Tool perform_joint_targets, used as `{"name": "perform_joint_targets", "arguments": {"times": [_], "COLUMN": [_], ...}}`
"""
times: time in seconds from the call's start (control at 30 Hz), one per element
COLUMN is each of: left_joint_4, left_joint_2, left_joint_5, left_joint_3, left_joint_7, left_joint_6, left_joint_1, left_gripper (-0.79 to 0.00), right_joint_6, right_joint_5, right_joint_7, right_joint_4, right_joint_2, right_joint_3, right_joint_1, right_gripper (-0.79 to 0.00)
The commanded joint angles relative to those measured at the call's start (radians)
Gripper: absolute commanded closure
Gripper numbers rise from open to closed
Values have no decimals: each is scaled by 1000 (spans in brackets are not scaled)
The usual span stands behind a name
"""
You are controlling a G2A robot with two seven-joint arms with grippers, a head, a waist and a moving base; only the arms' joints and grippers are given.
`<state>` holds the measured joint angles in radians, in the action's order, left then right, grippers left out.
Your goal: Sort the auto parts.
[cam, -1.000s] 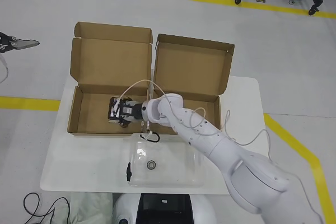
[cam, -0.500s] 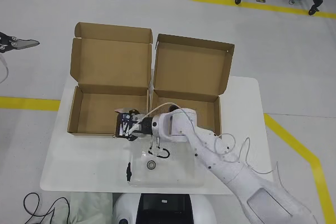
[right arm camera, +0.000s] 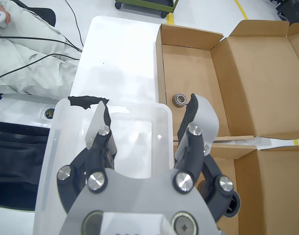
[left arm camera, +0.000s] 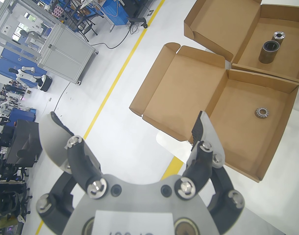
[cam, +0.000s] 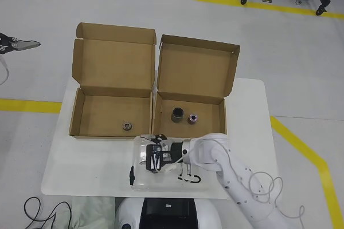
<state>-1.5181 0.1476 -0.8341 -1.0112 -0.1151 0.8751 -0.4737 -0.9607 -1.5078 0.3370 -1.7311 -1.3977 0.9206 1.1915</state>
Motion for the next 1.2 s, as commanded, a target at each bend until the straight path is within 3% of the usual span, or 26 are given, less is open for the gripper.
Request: {"name": "perform_joint_targets", "arguments": {"times": [0.0,0.67,0.7,0.73,0.93,1.03,1.17], "left_joint_4": [0,0,0,0,0,0,0], "left_joint_2": [0,0,0,0,0,0,0], "left_joint_5": [0,0,0,0,0,0,0], "left_joint_3": [0,0,0,0,0,0,0], "left_joint_7": [0,0,0,0,0,0,0], "left_joint_6": [0,0,0,0,0,0,0], "left_joint_1": [0,0,0,0,0,0,0], "left_gripper": [-785,-785,-785,-785,-785,-785,-785], "right_joint_6": [7,11,14,20,-14,-20,-21], "right_joint_5": [-10,-24,-24,-27,-50,-66,-84], "right_joint_7": [-10,-25,-26,-27,-26,-28,-31], "right_joint_4": [-19,-34,-33,-30,10,32,58], "right_joint_2": [8,17,17,18,26,32,40], "right_joint_3": [14,22,21,15,-17,-24,-29], "right_joint_1": [27,51,52,56,56,59,66], "right_gripper": [-600,-591,-465,-443,-471,-391,-388]}}
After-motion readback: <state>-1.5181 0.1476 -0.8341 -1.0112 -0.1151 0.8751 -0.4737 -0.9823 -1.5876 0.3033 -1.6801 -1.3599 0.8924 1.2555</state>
